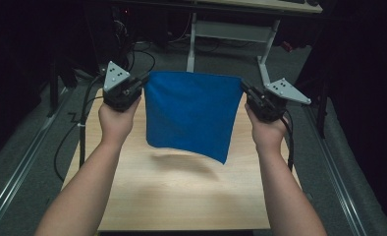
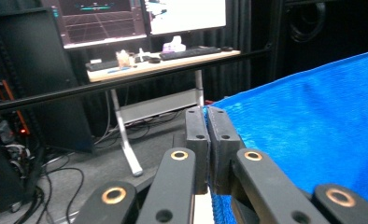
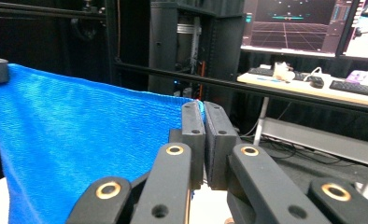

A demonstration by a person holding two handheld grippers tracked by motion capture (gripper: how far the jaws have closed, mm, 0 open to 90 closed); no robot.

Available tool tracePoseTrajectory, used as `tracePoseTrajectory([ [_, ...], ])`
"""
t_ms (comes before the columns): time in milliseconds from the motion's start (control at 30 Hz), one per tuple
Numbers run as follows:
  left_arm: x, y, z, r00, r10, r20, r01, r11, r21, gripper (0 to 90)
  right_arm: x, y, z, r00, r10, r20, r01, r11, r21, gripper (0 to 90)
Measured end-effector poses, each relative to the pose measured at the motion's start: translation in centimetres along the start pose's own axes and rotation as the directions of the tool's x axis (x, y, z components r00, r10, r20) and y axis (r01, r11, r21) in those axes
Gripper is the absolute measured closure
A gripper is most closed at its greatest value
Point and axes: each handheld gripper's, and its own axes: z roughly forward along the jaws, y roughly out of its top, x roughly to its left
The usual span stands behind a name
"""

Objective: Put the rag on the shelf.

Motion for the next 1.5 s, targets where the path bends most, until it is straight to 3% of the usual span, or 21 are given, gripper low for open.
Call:
tracePoseTrajectory([
  [267,1.2,0.1,2.8,0.9989,0.033,-0.035,-0.031,0.9979,0.057,88.7,-1.2,0.2,2.8,0.9992,-0.005,0.040,0.003,0.999,0.042,88.7],
  [500,2.4,-1.8,5.8,0.9989,0.001,-0.047,0.005,0.9903,0.139,88.6,-2.3,-1.5,5.8,0.9969,-0.032,0.071,0.023,0.992,0.125,88.8],
  [633,2.7,-2.5,6.8,0.9988,-0.005,-0.049,0.014,0.9850,0.172,88.7,-3.2,-2.7,7.4,0.9972,-0.008,0.074,-0.004,0.986,0.166,88.8],
  [767,2.8,-4.2,7.9,0.9991,-0.009,-0.042,0.018,0.9725,0.232,88.6,-3.6,-4.4,8.8,0.9971,-0.002,0.077,-0.014,0.976,0.219,88.8],
  [900,2.9,-6.6,8.5,0.9990,-0.036,-0.025,0.042,0.9528,0.301,88.7,-3.7,-6.4,9.6,0.9976,0.020,0.067,-0.037,0.965,0.260,88.7],
  [1100,2.7,-9.5,8.7,0.9970,-0.076,0.013,0.067,0.9345,0.350,88.7,-3.5,-9.1,10.2,0.9987,0.029,0.043,-0.041,0.945,0.324,88.7],
  [1167,2.6,-10.4,8.9,0.9950,-0.095,0.031,0.076,0.9241,0.374,88.6,-3.3,-9.9,10.2,0.9988,0.035,0.036,-0.045,0.940,0.339,88.7],
  [1500,1.6,-13.8,9.1,0.9867,-0.144,0.077,0.100,0.9059,0.412,88.6,-2.4,-13.7,10.4,0.9970,0.077,0.004,-0.073,0.913,0.400,88.7],
])
